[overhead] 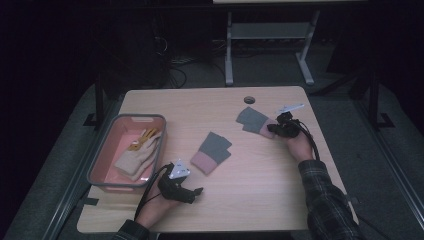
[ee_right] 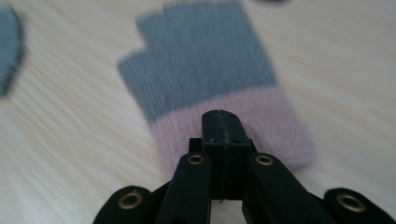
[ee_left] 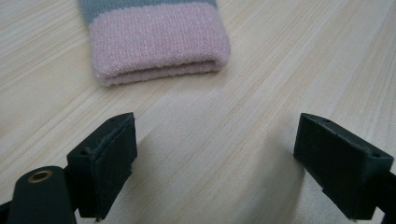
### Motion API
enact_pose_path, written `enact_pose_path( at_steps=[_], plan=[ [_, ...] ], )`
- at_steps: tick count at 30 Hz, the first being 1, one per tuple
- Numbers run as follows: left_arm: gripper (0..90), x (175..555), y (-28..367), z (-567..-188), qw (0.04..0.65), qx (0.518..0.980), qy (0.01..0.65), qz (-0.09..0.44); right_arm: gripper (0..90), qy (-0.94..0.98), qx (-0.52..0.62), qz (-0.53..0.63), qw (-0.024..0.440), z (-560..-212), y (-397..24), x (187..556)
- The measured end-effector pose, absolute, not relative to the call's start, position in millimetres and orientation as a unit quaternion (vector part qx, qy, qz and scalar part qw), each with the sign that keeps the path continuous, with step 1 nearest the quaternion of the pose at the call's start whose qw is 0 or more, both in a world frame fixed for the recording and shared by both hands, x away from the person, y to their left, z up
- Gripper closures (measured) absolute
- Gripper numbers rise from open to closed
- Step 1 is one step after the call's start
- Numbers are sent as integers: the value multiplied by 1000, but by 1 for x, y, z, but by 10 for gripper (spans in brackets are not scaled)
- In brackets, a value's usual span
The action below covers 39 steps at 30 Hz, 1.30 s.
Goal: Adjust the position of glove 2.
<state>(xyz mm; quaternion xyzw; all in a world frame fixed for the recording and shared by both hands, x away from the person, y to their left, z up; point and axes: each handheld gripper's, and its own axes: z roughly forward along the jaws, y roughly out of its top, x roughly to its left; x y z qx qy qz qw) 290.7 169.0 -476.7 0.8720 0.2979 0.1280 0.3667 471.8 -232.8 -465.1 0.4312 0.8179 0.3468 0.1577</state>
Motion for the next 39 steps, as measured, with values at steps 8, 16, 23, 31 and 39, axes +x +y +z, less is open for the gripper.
enact_pose_path(
  at_steps=[8, 16, 23, 31, 39],
  plan=[
    [126, 291, 169, -477, 367, 872, 298, 128, 900, 823, 424, 349, 146, -465, -234, 458],
    [125, 291, 168, -477, 367, 873, 295, 126, 900, 828, 414, 353, 137, -464, -236, 436],
    [125, 291, 166, -477, 369, 875, 288, 123, 900, 841, 395, 346, 131, -462, -236, 412],
    [125, 291, 166, -477, 369, 876, 287, 122, 900, 850, 385, 339, 117, -459, -234, 382],
    [125, 291, 166, -477, 369, 876, 285, 122, 900, 862, 368, 331, 106, -456, -232, 354]
  ],
)
